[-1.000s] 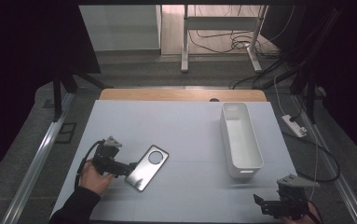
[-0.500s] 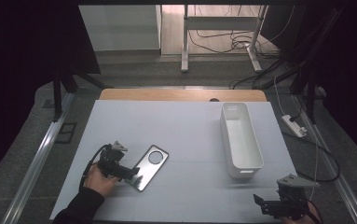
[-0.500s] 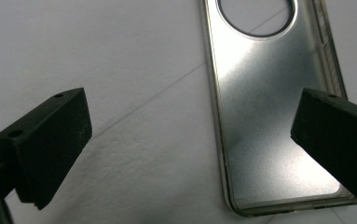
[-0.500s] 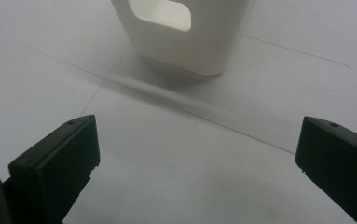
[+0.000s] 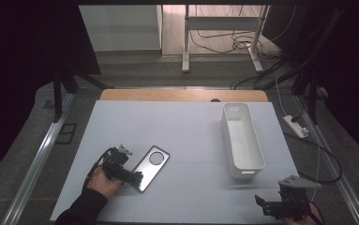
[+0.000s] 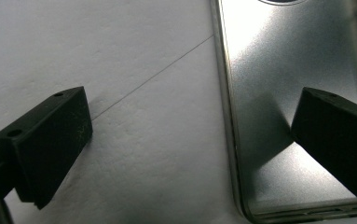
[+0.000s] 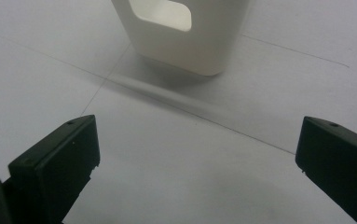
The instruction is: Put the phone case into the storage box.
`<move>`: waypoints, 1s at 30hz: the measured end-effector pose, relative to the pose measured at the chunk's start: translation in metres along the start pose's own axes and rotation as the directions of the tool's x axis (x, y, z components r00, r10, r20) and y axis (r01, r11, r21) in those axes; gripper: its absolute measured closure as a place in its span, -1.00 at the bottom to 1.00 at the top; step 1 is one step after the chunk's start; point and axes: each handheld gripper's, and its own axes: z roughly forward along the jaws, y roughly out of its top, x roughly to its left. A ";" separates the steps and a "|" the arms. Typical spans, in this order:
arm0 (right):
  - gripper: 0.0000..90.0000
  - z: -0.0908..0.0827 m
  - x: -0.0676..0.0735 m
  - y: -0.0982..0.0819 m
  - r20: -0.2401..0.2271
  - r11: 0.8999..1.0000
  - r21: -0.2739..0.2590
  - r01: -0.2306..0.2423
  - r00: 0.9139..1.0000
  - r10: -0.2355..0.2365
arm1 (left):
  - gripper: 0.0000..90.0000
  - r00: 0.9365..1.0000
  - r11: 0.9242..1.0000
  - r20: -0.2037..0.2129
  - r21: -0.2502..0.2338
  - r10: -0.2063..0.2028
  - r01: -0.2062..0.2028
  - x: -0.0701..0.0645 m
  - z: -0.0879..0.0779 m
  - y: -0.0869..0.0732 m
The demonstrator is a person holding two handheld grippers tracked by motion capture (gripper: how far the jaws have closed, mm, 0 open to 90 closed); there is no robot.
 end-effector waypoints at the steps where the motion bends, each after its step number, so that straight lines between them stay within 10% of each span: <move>1: -1.00 0.000 0.000 0.000 0.000 1.000 0.000 0.000 1.000 0.000 | -1.00 1.000 1.000 0.000 0.000 0.000 0.000 0.000 0.000 0.000; 6: -1.00 0.000 0.000 0.000 0.000 1.000 0.000 0.002 1.000 -0.002 | -0.82 1.000 1.000 0.010 0.007 0.023 -0.023 -0.005 -0.005 0.001; 18: -1.00 0.000 0.000 0.000 0.000 1.000 0.004 0.005 1.000 -0.005 | 0.73 0.995 1.000 0.100 -0.013 -0.013 0.014 0.000 -0.014 -0.002; 30: -1.00 0.001 0.000 0.000 0.000 1.000 0.005 0.007 1.000 -0.007 | 0.97 0.986 0.997 0.152 -0.020 -0.066 0.069 0.004 -0.013 -0.002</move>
